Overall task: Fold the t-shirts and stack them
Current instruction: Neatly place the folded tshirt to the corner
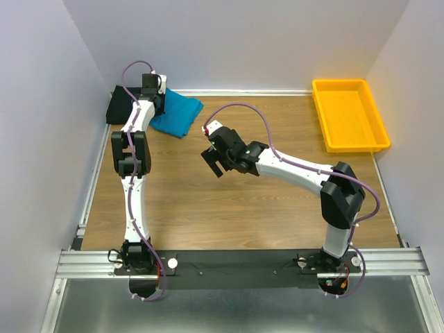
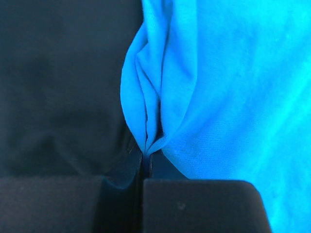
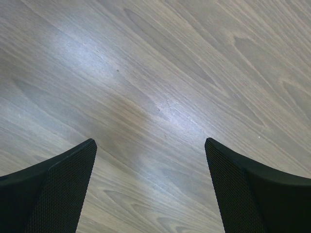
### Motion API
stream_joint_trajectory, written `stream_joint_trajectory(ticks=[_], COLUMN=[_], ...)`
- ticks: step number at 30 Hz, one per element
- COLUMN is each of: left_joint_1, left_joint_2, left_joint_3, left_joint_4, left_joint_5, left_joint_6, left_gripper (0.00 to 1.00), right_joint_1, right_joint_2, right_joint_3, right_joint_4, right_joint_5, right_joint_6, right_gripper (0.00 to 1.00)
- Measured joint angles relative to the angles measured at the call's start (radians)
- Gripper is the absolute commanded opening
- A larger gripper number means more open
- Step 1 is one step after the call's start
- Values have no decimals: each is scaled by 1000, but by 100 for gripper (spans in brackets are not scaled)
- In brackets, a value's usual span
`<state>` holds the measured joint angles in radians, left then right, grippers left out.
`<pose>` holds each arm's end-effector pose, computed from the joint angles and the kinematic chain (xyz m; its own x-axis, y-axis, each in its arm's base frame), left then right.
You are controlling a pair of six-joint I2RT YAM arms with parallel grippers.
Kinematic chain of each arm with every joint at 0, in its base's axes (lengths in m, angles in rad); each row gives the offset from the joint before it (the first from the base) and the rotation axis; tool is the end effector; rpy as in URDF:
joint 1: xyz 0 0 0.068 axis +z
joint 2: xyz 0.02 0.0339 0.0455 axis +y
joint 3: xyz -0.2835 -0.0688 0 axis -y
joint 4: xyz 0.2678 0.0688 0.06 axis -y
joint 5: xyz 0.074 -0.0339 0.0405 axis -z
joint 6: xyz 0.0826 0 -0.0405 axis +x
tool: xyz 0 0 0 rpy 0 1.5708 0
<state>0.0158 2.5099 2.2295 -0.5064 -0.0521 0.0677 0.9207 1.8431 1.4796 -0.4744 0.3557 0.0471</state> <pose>0.6331 0.0143 0.1536 -0.7099 0.0563 -0.7020 -0.0045 0.9964 0.0846 0.3069 0.3561 0.2349 -0.4779 -0.5555 -0.6805 -0.5833 0.7799 -0.2270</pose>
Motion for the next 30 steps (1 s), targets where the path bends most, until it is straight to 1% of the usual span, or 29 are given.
stream_joint_trajectory(ticks=[3,6,12,17,24,30], left_joint_1=[0,0,0,13,89,161], left_joint_2=[0,-15,-44,-45,-49,-55], left_joint_3=[35,40,40,57,66,75], left_joint_4=[14,69,139,147,150,161], left_joint_5=[-34,-60,-96,-134,-157,-147], left_joint_6=[55,94,101,119,147,164], left_gripper=[0,0,0,0,0,0], right_joint_1=[0,0,-4,-6,-7,-11], right_joint_2=[5,6,19,26,27,53], right_joint_3=[10,18,35,46,59,81], right_joint_4=[-8,-26,-44,-51,-68,-90], right_joint_5=[0,5,20,32,49,52], right_joint_6=[-3,-3,-4,-5,-4,1], right_gripper=[99,99,99,99,99,99])
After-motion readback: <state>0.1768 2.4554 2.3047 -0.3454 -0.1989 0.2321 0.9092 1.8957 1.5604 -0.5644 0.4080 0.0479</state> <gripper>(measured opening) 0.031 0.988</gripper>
